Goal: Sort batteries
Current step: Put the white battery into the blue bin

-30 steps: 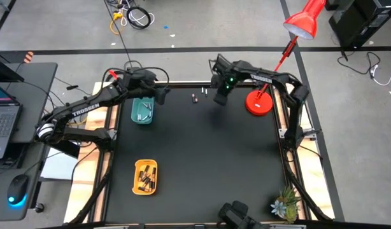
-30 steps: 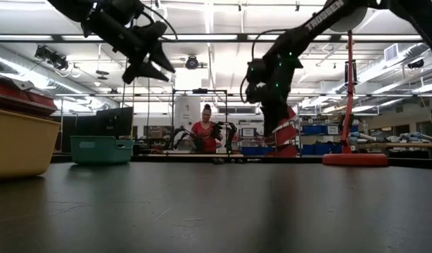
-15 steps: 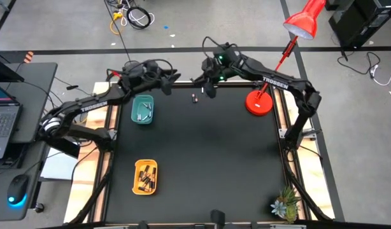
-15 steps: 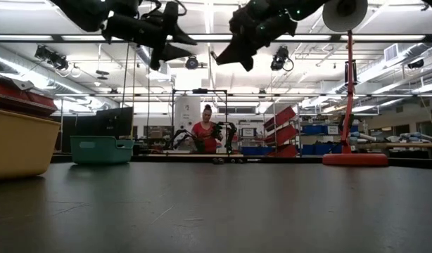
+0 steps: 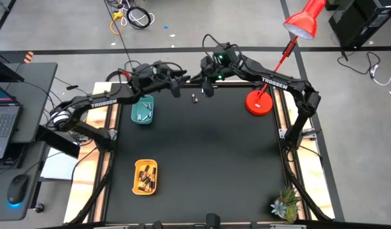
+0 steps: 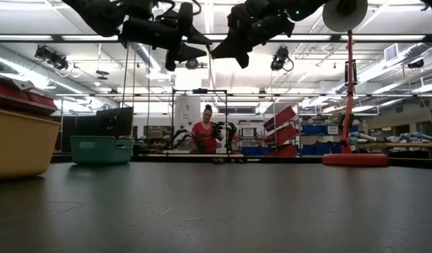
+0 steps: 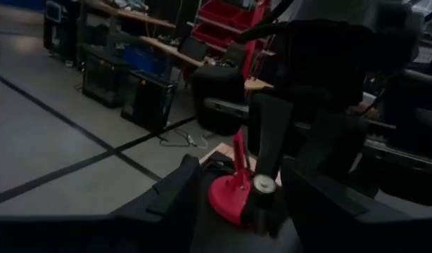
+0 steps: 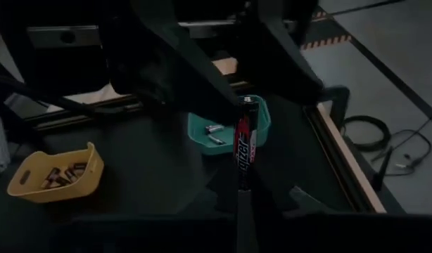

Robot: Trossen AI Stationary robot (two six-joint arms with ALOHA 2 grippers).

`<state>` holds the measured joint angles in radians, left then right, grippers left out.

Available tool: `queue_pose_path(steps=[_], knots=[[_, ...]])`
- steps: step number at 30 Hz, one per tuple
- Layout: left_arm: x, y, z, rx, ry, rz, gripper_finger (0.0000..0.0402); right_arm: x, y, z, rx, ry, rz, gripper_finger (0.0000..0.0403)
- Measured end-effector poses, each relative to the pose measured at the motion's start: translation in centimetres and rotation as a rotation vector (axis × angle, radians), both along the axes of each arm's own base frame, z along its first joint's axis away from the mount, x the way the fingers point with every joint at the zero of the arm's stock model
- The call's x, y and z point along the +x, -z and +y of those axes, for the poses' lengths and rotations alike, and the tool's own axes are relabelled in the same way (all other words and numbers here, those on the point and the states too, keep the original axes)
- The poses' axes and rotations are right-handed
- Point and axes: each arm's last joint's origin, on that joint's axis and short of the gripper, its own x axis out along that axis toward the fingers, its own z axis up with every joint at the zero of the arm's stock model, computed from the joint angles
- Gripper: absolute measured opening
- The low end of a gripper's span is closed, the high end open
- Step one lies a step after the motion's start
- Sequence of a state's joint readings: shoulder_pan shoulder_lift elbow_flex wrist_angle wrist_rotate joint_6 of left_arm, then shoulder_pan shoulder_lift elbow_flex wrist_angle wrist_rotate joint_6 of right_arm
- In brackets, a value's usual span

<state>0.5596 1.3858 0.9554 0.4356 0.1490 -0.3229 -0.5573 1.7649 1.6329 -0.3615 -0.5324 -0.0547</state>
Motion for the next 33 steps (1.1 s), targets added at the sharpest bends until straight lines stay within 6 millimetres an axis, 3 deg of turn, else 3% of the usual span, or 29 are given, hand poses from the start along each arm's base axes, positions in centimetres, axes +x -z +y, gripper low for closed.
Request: queue_pose_path(steps=[3, 5, 9, 10, 15, 21, 25, 28, 33], knots=[[0.5, 0.4, 0.0, 0.000, 0.008, -0.004, 0.0196, 0.3, -0.2, 0.4, -0.005, -0.027, -0.028, 0.0021], [0.8, 0.5, -0.1, 0.009, 0.013, -0.007, 0.0169, 0.4, -0.3, 0.6, -0.002, -0.040, -0.031, 0.0021], [0.8, 0.4, -0.3, 0.010, 0.043, -0.009, 0.0041, 0.7, -0.4, 1.0, -0.016, -0.037, -0.039, 0.0031], [0.8, 0.4, -0.3, 0.000, 0.045, -0.008, 0.0029, 0.8, -0.4, 1.0, -0.018, -0.026, -0.038, 0.0040], [0.3, 0.5, -0.3, -0.065, 0.018, 0.020, 0.0030, 0.7, -0.3, 0.8, -0.015, 0.022, -0.027, 0.0100], [-4.1, 0.6, -0.9, -0.216, -0.027, 0.283, 0.0030, -0.7, 0.0, -1.2, 0.006, 0.091, 0.021, 0.0160], [-7.5, 3.1, -2.5, -0.409, 0.002, 0.660, 0.0030, -1.4, 0.6, -2.8, -0.034, 0.158, 0.056, 0.0176], [-9.1, 5.7, -3.7, -0.502, 0.010, 0.898, 0.0030, -1.5, 2.3, -4.2, -0.061, 0.192, 0.102, 0.0176], [-10.4, 10.0, -4.2, -0.558, -0.100, 1.011, 0.0030, -0.7, 6.6, -6.6, 0.026, 0.222, 0.188, 0.0168]])
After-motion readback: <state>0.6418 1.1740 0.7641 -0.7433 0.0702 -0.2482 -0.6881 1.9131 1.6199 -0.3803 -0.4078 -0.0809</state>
